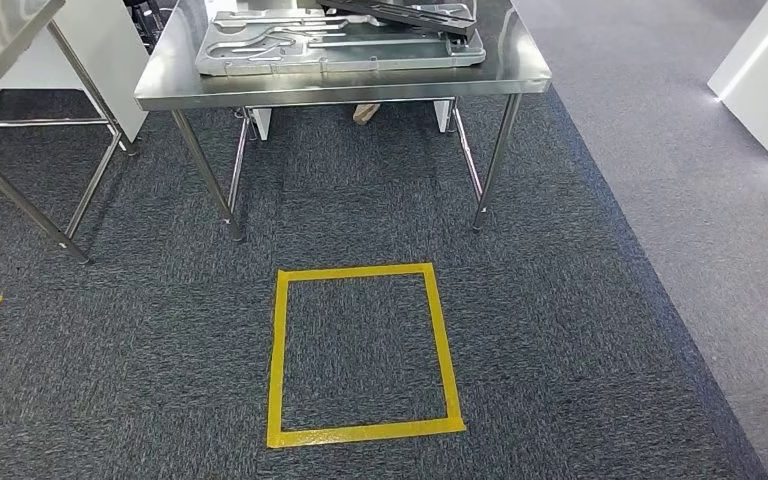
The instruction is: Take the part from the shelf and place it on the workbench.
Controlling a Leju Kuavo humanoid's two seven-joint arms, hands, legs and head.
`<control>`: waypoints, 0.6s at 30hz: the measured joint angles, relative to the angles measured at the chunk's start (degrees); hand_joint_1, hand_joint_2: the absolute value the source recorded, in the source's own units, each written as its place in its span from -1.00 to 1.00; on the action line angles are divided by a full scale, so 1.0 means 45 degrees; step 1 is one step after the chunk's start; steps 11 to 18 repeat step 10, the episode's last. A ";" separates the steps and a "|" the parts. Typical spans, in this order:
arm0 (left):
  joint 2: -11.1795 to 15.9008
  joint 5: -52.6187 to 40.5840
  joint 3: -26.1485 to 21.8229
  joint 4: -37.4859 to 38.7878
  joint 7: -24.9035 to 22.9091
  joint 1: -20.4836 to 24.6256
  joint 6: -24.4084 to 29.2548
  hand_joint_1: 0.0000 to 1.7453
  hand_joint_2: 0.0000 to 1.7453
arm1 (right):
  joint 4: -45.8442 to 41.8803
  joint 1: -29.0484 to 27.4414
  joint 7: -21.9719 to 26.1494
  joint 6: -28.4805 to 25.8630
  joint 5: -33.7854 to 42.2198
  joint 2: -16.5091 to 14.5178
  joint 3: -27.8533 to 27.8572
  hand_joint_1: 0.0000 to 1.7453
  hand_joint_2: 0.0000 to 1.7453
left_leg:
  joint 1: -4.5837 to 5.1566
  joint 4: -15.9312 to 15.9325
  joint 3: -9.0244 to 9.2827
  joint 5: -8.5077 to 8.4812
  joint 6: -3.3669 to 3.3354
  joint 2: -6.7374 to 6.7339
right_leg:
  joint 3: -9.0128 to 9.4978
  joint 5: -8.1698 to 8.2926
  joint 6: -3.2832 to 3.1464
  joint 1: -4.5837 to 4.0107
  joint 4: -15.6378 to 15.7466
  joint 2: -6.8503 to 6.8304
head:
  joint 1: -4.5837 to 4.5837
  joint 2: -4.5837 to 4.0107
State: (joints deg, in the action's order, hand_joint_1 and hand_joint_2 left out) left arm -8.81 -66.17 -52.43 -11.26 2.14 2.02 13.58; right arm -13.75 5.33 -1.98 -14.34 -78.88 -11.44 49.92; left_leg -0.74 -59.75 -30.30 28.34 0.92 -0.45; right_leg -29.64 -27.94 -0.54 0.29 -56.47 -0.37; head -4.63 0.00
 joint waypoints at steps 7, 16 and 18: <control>0.0165 0.1815 0.1375 -0.0019 -0.0029 -0.0262 -0.0358 -1.00 -1.00 | -0.0384 -0.0222 0.0055 0.0383 0.2189 0.0303 -0.1357 -1.00 -1.00 | 0.0028 0.0679 0.0096 -0.0173 -0.0612 -0.0010 | -0.0624 -0.0757 0.0550 0.0028 -0.1311 0.0029 | 0.0004 0.0000; 0.0265 0.2471 0.1889 -0.0138 -0.0047 -0.0334 -0.0490 -1.00 -1.00 | -0.0402 -0.0479 0.0083 0.0531 0.2980 0.0409 -0.1845 -1.00 -1.00 | 0.0100 0.0671 -0.0046 -0.0239 -0.0722 -0.0038 | -0.1641 -0.1820 0.0628 0.0035 -0.3496 0.0035 | 0.0004 0.0000; 0.0265 0.2471 0.1889 -0.0138 -0.0047 -0.0334 -0.0490 -1.00 -1.00 | -0.0402 -0.0479 0.0083 0.0531 0.2980 0.0409 -0.1845 -1.00 -1.00 | 0.0100 0.0671 -0.0046 -0.0239 -0.0722 -0.0038 | -0.1641 -0.1820 0.0628 0.0035 -0.3496 0.0035 | 0.0004 0.0000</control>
